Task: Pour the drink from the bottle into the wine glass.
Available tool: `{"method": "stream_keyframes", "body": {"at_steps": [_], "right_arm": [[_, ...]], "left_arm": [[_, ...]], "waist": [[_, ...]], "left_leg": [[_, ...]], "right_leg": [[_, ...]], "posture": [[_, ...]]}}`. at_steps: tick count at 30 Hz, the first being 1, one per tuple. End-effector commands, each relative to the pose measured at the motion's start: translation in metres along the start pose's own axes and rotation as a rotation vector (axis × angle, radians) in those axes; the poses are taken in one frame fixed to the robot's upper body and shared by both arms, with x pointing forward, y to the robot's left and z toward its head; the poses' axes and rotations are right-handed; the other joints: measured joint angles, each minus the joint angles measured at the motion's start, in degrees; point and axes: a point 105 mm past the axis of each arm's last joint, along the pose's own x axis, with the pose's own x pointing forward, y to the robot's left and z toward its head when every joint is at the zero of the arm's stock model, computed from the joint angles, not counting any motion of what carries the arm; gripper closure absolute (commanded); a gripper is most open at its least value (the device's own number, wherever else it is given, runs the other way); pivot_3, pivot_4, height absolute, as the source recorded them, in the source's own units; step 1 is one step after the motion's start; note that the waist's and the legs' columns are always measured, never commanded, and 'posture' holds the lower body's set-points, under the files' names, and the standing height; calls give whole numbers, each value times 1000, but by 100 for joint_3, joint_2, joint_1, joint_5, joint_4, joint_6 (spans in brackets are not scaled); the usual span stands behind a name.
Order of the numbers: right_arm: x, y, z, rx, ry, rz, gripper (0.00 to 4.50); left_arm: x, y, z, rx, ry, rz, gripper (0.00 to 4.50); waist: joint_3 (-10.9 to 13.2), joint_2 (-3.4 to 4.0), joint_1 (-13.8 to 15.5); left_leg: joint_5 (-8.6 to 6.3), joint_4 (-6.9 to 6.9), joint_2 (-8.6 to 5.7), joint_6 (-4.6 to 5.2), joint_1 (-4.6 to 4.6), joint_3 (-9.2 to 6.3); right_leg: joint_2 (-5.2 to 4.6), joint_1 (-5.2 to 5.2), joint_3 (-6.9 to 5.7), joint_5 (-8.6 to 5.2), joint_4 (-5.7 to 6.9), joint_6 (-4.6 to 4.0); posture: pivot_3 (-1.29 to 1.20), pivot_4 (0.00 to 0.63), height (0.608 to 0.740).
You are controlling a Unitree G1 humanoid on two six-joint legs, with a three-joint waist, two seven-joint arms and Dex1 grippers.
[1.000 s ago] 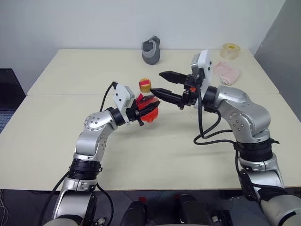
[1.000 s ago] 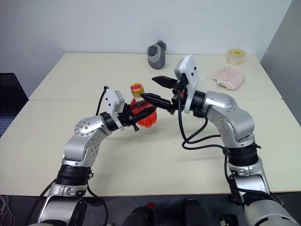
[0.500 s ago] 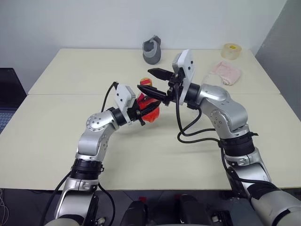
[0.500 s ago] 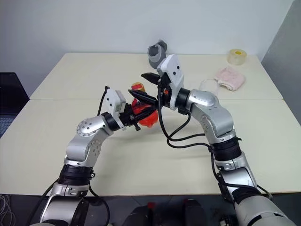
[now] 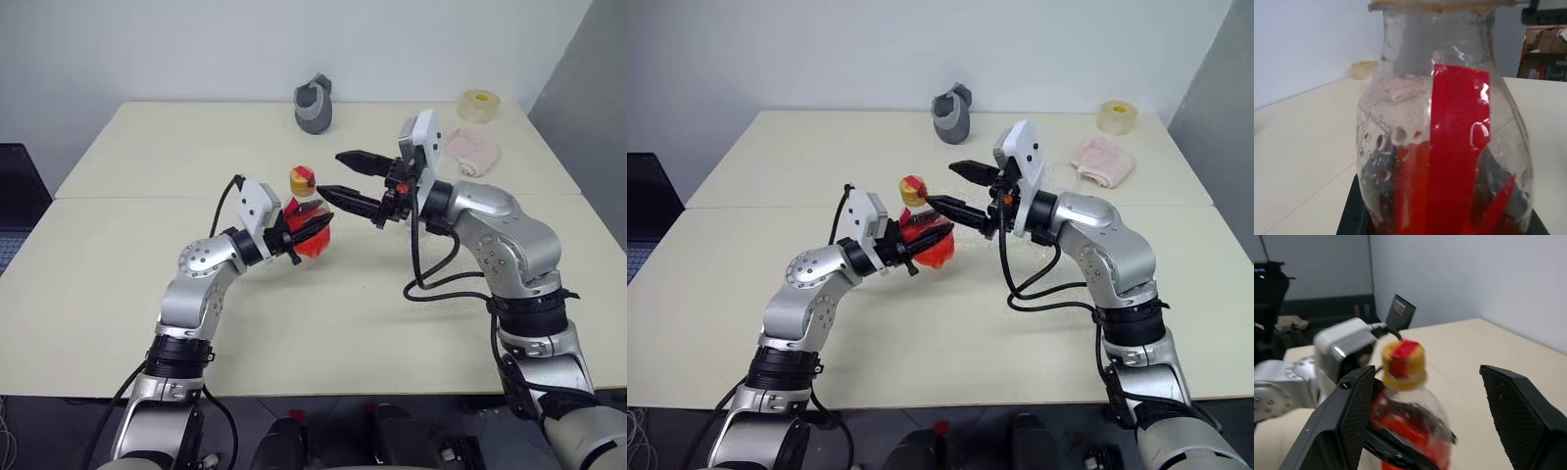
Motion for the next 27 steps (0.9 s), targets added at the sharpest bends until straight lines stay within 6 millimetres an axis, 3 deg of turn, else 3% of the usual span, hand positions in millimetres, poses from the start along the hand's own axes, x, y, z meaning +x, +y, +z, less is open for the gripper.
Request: {"method": "stream_keyframes", "body": {"at_steps": [1,10,24,27], "right_arm": [[11,18,20,0,-82,75,858],[32,16,17,-4,-103,42,858],[39,3,13,-41,-95,-9,858],[38,1,12,-41,-87,-12,1360]], "left_arm": [[6,-1,21,62,-62,-24,3132],[9,3,24,73,-70,-23,3132],[11,1,24,68,-76,-23,3132],[12,0,24,67,-77,-26,3132]], "waist": [[0,0,5],[0,0,9],[0,0,6],[0,0,6]], "left_leg": [[0,0,0,0,0,-1],[4,3,-5,-7,-1,-1],[5,2,-5,-9,-1,0],[5,2,-4,-9,-1,0]], "right_leg": [[0,0,-1,0,0,0],[-2,1,-1,0,-1,0],[-1,-1,0,0,0,0],[-1,-1,0,0,0,0]], "posture": [[0,150,740],[0,150,740],[0,150,740],[0,150,740]]}}
